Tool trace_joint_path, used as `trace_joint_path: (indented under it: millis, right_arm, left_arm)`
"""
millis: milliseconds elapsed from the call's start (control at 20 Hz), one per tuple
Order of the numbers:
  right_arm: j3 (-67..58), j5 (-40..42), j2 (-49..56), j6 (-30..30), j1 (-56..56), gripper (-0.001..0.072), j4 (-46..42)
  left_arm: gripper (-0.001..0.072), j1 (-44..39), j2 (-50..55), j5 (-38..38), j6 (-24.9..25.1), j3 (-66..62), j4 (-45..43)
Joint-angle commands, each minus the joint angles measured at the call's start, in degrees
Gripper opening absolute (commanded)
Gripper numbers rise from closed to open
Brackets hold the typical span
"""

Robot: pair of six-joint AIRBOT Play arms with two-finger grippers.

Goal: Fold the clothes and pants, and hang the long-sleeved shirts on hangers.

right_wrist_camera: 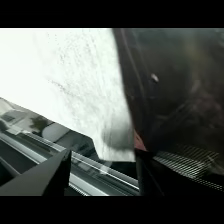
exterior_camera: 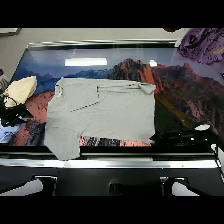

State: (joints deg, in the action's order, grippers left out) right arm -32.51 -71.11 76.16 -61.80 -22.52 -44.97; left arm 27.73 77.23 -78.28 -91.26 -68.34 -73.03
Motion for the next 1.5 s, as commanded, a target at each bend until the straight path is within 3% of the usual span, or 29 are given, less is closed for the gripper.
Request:
trace_joint_path:
  millis: [0, 200, 250, 350, 650, 1200, 1450]
  right_arm:
    - [0.8, 2.9, 2.9, 1.6, 0.0, 0.0467, 3.4]
    - [0.8, 5.0, 3.5, 2.0, 0.0, 0.0060, 7.0]
    - [0.8, 5.0, 3.5, 2.1, 0.0, 0.0037, 7.6]
    - [0.7, 4.6, 3.4, 2.1, 0.0, 0.0036, 7.8]
    - [0.7, 5.4, -2.2, -1.3, 0.0, 0.0036, 6.5]
    - [0.7, 4.8, -3.9, -2.5, 0.0, 0.0036, 6.2]
    - [0.7, 4.9, -4.2, -2.5, 0.0, 0.0036, 6.2]
  left_arm:
    - [0.0461, 0.0, 0.0, 0.2, 0.0, 0.2, 0.0]
    - [0.0462, 0.1, 0.0, -0.2, -0.6, 0.3, 0.0]
    - [0.0465, 0.2, 0.0, 0.6, -0.1, 1.0, 0.0]
    - [0.0467, 1.2, 0.0, 3.5, 3.2, 3.2, 1.9]
    - [0.0511, 6.0, 1.0, 11.8, 21.6, 17.2, 20.5]
    - [0.0510, 5.9, 3.8, 15.6, 25.3, 20.2, 20.8]
    - [0.0497, 2.3, 7.3, 15.6, 25.3, 20.2, 21.5]
